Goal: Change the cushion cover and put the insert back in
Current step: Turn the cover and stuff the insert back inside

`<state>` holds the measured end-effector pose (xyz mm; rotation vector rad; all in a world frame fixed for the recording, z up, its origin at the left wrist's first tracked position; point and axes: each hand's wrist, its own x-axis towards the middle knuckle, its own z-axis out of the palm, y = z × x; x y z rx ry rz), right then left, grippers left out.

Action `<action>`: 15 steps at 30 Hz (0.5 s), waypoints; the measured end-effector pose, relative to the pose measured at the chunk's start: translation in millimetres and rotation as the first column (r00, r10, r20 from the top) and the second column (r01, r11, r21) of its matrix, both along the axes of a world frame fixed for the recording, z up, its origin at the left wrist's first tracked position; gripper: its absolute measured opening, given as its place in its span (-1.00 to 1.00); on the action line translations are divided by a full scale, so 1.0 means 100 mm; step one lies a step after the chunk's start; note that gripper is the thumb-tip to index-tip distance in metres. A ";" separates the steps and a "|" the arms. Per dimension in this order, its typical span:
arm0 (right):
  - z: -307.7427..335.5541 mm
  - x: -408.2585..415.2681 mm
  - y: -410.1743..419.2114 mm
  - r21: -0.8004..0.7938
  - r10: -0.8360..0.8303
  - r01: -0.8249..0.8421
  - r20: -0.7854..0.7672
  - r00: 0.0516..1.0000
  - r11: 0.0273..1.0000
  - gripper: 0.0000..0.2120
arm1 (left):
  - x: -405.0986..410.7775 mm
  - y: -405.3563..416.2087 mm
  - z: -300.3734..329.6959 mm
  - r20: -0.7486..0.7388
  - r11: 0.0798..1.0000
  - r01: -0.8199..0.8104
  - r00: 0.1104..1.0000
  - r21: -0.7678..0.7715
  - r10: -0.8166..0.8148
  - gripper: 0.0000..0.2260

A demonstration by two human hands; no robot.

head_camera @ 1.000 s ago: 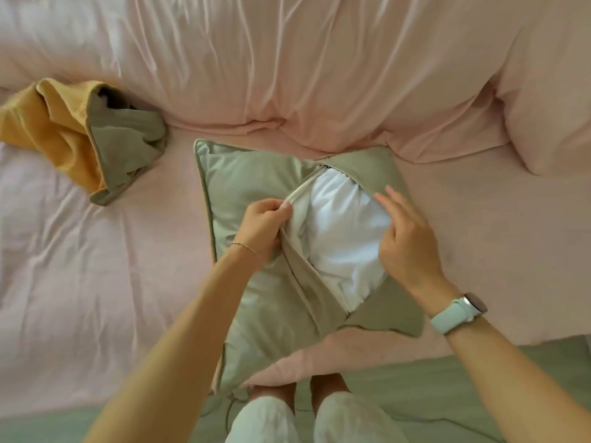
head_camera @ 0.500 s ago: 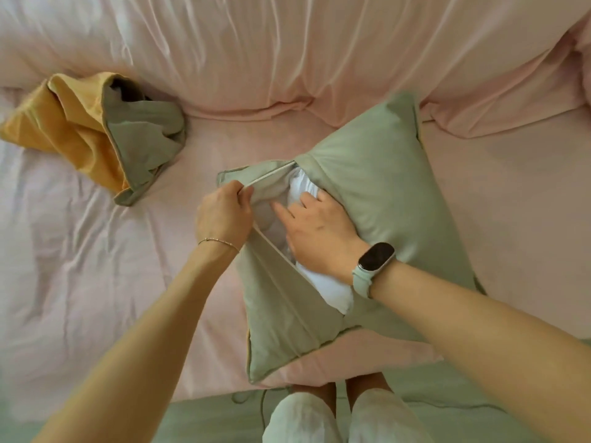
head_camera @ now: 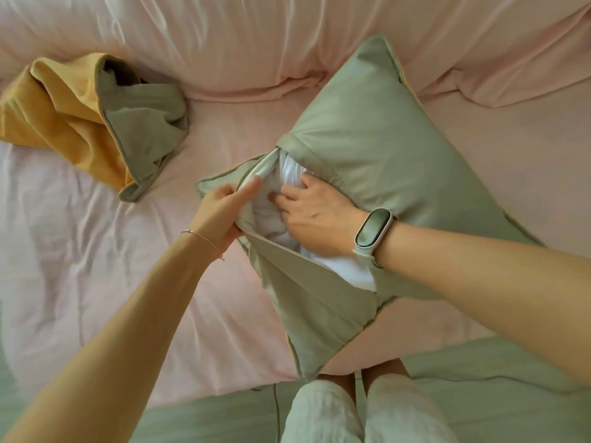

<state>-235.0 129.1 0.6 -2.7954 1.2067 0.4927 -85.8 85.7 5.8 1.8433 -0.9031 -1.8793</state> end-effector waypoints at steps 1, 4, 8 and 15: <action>0.05 0.02 -0.06 -0.031 -0.043 0.044 0.035 0.998 0.999 -0.63 | 0.01 0.00 -0.02 0.100 0.997 0.023 0.995 -0.070 -0.016 -0.80; -0.03 0.18 -0.25 0.084 -0.201 0.192 0.120 0.972 0.978 -0.64 | -0.02 0.00 -0.08 0.289 0.966 0.040 0.957 -0.255 0.037 -0.75; -0.09 0.46 -0.39 0.200 -0.352 0.326 0.112 0.929 0.924 -0.63 | 0.03 -0.02 -0.13 0.466 0.906 0.104 0.878 -0.410 0.110 -0.72; -0.26 0.74 -0.35 0.267 -0.235 0.205 0.087 0.968 0.942 -0.70 | 0.34 0.00 -0.15 0.564 0.886 -0.013 0.767 -0.463 0.305 -0.71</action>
